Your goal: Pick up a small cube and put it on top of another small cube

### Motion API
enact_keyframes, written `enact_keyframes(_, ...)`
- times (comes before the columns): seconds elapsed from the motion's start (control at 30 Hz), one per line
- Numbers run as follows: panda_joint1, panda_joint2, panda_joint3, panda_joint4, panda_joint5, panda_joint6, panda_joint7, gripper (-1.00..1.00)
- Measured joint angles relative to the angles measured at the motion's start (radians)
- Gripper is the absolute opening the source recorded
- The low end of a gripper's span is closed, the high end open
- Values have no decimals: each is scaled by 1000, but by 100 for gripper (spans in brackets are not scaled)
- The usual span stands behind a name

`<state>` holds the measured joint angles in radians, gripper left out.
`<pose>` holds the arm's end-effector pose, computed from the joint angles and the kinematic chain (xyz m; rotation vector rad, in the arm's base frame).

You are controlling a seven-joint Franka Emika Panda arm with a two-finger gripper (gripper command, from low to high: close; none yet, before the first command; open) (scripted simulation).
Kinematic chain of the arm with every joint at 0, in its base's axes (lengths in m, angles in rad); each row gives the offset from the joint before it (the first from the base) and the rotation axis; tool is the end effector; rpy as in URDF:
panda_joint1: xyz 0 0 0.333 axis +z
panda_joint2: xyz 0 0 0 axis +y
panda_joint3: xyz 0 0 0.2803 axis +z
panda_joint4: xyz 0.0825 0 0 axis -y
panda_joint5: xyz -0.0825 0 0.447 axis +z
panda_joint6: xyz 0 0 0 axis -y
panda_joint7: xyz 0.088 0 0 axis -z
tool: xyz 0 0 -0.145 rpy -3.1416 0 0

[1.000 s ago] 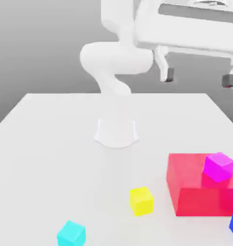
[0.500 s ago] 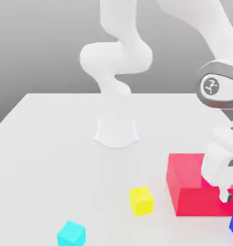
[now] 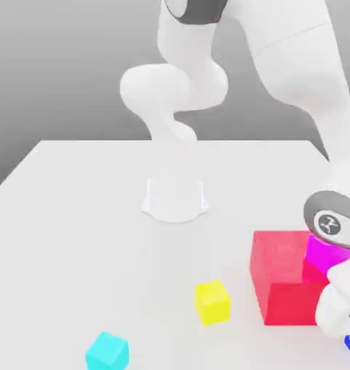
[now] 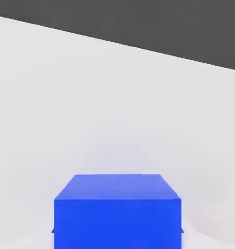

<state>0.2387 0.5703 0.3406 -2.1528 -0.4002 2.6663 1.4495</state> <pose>0.4568 0.3386 0.0203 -3.0155 0.8697 -0.0002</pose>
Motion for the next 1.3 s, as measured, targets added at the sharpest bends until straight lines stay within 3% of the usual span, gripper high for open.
enact_keyframes(0.1,-26,-91,44,-20,45,-73,-33,-100)
enact_keyframes(0.33,122,-157,-13,16,-143,-271,44,-100)
enact_keyframes(0.5,128,-305,-29,-73,-198,-392,-10,-100)
enact_keyframes(0.63,99,-449,-44,-179,-147,-433,-116,-100)
enact_keyframes(1.1,-130,-683,-218,-602,383,-45,-539,-100)
enact_keyframes(1.3,-155,-535,-249,-633,385,155,-539,-100)
